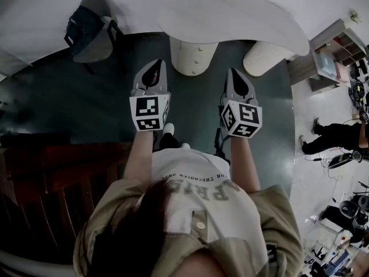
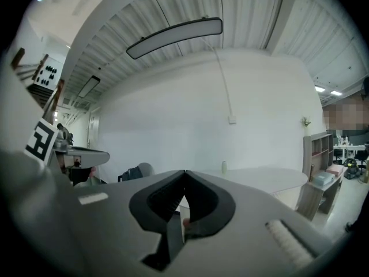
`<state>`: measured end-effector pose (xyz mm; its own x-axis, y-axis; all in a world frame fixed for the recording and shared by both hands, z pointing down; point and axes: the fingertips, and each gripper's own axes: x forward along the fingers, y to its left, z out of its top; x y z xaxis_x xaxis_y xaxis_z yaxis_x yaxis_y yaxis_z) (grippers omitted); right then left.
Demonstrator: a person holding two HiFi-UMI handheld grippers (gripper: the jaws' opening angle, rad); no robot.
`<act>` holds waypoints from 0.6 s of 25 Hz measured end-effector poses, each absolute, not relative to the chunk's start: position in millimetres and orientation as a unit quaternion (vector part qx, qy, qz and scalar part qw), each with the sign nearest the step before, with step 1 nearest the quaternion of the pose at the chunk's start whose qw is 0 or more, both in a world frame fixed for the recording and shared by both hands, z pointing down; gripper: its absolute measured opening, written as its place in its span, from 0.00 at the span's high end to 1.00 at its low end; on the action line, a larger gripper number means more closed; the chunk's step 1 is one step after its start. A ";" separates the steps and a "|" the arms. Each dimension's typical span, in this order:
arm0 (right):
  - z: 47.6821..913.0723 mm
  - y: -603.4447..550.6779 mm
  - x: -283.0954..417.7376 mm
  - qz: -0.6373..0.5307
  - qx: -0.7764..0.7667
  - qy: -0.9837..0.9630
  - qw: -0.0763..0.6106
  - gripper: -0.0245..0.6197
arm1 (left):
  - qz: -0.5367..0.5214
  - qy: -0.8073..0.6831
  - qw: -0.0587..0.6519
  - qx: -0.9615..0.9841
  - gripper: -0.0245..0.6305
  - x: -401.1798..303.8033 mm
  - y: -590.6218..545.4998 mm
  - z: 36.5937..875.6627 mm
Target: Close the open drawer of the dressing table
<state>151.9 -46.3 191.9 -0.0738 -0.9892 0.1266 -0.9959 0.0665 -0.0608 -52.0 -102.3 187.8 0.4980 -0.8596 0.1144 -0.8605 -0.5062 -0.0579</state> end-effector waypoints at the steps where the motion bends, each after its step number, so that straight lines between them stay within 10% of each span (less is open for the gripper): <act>1: 190.8 -45.8 151.2 0.065 0.679 -0.731 0.025 0.95 | 0.064 -0.497 0.003 0.865 0.95 -52.7 -102.4 187.5; 15: 185.9 -44.6 155.1 0.052 0.687 -0.725 0.030 0.96 | 0.069 -0.494 -0.001 0.867 0.95 -49.6 -104.6 184.9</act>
<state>155.1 -44.6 185.9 -0.0553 -0.9919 0.1141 -0.9981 0.0517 -0.0343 -49.6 -104.6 184.9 0.5031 -0.8560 0.1192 -0.8556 -0.5127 -0.0708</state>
